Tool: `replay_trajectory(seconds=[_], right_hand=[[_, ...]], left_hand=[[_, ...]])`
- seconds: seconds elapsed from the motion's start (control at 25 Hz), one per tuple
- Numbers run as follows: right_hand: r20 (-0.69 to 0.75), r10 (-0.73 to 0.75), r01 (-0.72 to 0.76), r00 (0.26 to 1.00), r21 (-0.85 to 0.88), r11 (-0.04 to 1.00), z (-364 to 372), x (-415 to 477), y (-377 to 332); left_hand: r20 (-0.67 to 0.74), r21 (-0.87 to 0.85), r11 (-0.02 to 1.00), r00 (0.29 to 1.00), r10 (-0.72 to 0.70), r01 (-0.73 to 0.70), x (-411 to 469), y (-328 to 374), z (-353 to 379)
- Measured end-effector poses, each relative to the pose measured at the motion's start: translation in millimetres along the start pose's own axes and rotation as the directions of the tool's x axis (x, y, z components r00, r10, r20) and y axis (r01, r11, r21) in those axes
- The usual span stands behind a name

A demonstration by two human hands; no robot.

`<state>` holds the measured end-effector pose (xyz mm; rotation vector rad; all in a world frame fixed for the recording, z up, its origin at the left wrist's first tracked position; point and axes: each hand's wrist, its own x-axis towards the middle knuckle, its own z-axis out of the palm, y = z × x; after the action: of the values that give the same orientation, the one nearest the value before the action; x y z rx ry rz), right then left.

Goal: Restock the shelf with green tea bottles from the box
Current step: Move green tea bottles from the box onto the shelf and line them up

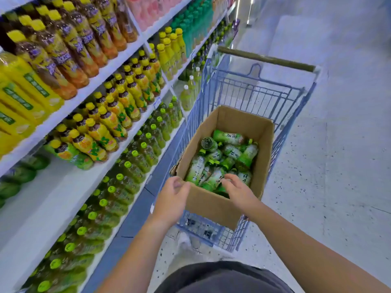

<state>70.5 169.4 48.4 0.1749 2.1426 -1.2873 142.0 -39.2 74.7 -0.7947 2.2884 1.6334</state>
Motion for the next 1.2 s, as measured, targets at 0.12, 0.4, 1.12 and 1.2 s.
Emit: replay_trajectory(seconds=[0.12,0.4,1.12,1.2], right_hand=[[-0.093,0.089,-0.085,0.992,0.047,0.995,-10.5,12.6,7.6],[-0.275,0.338,-0.329,0.900,0.079,0.941,-12.0,39.9,14.7],[-0.358,0.637,-0.703,0.682,-0.080,0.707,17.2,179.5,82.7],[-0.405,0.626,-0.730,0.667,-0.187,0.657,20.4,189.7,85.9]], left_hand=[[0.091,0.125,0.992,0.996,-0.011,-0.001,44.7,17.7,12.9],[0.300,0.355,0.935,0.946,-0.119,0.005,140.5,29.0,25.9],[0.185,0.893,0.447,0.942,-0.281,-0.042,241.6,-26.1,110.8],[0.215,0.953,0.257,0.957,-0.196,-0.162,236.9,-37.8,112.6]])
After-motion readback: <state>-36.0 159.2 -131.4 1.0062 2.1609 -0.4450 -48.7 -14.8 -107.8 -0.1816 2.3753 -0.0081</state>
